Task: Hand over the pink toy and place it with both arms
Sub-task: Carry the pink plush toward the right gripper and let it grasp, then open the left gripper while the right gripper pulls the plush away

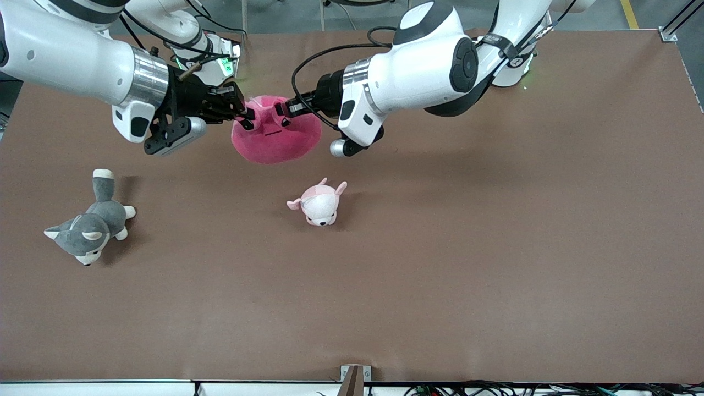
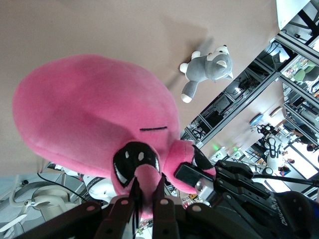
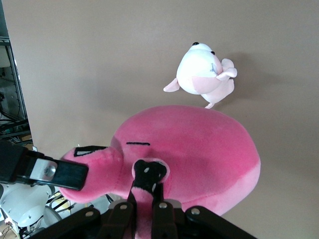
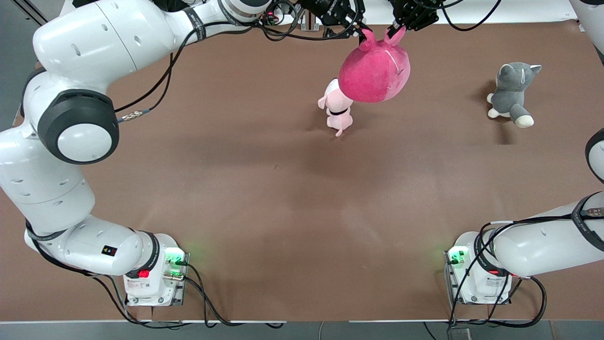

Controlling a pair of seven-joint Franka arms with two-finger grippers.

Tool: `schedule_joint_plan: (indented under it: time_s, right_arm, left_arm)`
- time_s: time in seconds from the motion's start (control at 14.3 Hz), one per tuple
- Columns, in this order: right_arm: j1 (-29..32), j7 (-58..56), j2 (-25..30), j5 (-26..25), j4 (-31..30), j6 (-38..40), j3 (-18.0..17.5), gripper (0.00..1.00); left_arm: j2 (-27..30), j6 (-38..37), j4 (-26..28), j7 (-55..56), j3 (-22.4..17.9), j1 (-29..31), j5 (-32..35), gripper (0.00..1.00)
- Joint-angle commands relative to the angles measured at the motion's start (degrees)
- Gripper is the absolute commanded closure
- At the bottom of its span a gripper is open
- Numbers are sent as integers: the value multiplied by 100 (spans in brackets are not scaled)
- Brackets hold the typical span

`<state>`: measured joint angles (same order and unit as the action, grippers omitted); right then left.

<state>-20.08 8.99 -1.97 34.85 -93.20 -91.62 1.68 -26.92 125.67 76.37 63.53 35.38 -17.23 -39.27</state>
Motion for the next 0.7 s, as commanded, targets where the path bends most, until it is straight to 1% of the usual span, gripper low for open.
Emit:
schedule_joint_plan:
  time_s: [0.0,0.07,0.14,0.21,0.28,0.35,0.42,0.49,0.56,0.63]
  right_arm:
    - [-22,129,-22,-66,100,66,25,97]
    - [-14,120,-22,-66,100,66,25,97]
    - [-14,120,-22,-66,100,66,25,97]
    - [-14,111,-22,-66,100,66,25,97]
    - [-5,94,-22,-66,91,74,25,97]
    - [4,76,-22,-74,100,74,43,97]
    - [39,67,-22,-74,91,92,60,97]
    - [100,59,-22,-74,100,118,52,97]
    - [170,50,-22,-66,100,118,52,97]
    - [241,32,-22,-57,109,118,52,97]
  left_arm:
    - [-68,45,-140,10,4,-44,69,84]
    - [-60,45,-140,27,4,-44,78,84]
    - [-51,36,-140,45,4,-35,147,81]
    - [-33,1,-140,54,4,0,296,76]
    - [-24,-17,-140,63,4,17,463,69]
    - [2,-17,-140,63,4,35,621,57]
    - [11,-34,-131,63,4,70,701,48]
    - [20,-139,-123,63,4,140,902,34]
    - [37,-218,-114,54,4,184,1269,2]
    - [107,-271,-114,54,4,184,1795,0]
